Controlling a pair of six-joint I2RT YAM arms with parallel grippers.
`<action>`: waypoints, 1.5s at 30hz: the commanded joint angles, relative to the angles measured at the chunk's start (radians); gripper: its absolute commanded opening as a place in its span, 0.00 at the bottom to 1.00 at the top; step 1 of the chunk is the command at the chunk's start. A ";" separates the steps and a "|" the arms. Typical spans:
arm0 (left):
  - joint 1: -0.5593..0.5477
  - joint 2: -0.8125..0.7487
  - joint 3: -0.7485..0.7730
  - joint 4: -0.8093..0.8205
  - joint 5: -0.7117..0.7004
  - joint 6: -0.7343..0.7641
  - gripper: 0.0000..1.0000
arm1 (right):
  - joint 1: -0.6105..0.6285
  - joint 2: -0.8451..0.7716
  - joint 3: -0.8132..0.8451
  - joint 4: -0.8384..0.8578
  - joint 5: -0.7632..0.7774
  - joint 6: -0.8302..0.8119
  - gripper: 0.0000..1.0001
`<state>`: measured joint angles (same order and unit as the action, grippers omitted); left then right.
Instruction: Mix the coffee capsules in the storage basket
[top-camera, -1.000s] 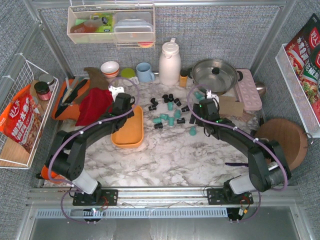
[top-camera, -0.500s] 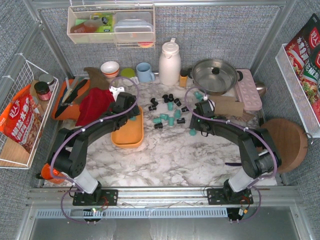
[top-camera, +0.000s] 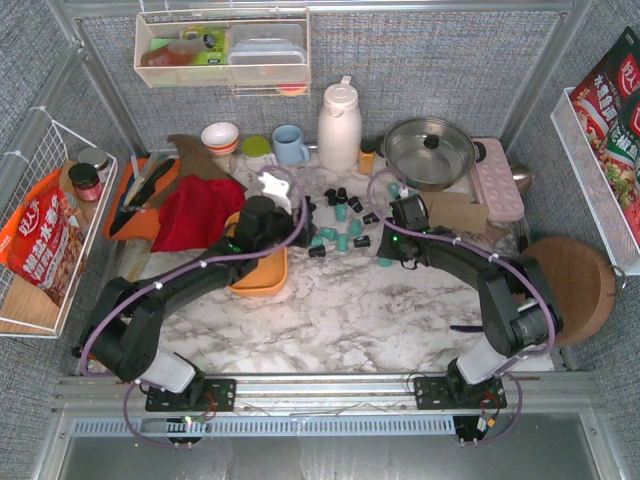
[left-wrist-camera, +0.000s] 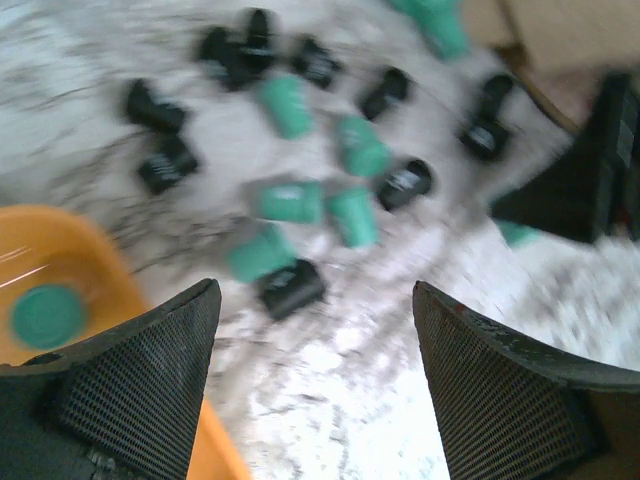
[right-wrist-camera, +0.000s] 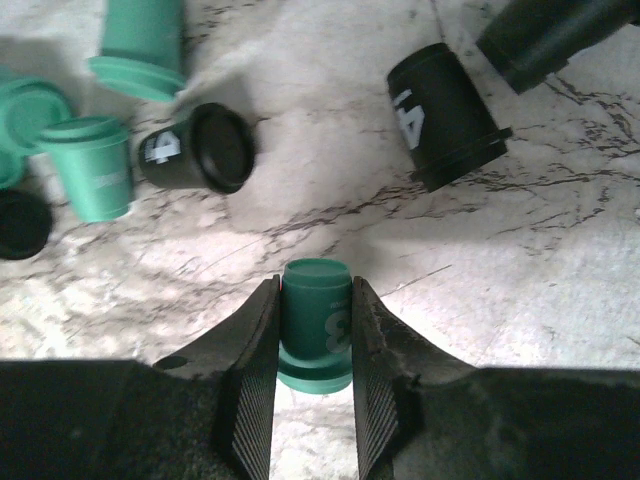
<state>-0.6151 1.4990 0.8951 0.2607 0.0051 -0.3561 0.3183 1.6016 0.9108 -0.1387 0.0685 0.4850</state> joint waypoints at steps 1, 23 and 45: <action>-0.094 -0.028 -0.082 0.227 0.210 0.231 0.86 | 0.003 -0.069 0.002 0.038 -0.125 0.016 0.19; -0.280 -0.181 -0.459 0.781 0.346 0.669 0.93 | 0.339 -0.391 -0.131 0.449 -0.330 -0.001 0.18; -0.313 -0.218 -0.495 0.834 0.139 0.745 0.91 | 0.362 -0.435 -0.130 0.369 -0.355 0.003 0.18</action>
<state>-0.9260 1.2938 0.4175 1.0065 0.1123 0.3702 0.6758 1.1591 0.7700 0.2462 -0.2565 0.4862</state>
